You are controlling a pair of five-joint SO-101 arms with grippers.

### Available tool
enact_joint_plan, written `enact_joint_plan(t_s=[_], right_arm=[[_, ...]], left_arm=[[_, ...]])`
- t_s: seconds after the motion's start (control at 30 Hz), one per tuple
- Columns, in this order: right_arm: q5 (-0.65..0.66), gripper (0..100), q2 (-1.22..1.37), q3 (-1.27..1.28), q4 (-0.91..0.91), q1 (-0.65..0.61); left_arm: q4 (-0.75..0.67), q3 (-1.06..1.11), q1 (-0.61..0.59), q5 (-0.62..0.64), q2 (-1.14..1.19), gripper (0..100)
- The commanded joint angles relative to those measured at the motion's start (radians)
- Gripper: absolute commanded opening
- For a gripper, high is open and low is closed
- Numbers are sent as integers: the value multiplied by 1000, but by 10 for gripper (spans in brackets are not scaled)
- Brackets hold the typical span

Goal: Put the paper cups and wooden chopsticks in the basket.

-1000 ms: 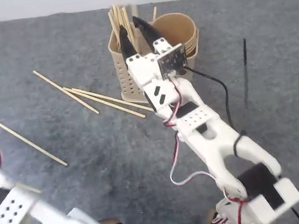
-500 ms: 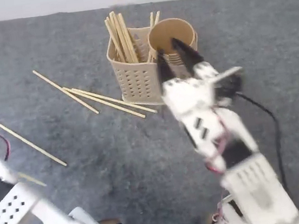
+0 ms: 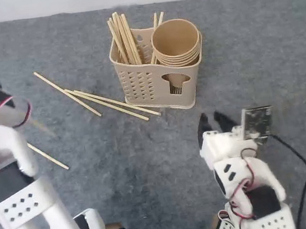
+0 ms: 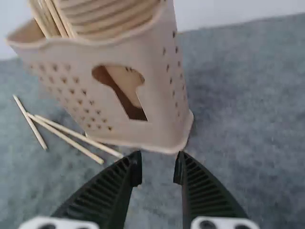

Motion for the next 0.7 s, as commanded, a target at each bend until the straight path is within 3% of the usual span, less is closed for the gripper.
enact_joint_plan(t_s=[0.0, 0.33, 0.5, 0.67], right_arm=[[54, 126, 8, 80, -70, 24], [117, 126, 8, 146, -136, 28], [117, 126, 8, 146, -137, 30], [117, 127, 8, 146, -136, 30]], left_arm=[[-193, -81, 110, 9, -38, 12], [-829, 45, 463, 8, -26, 12], [-815, -18, 644, -40, 72, 12], [-815, -160, 681, -101, 318, 12]])
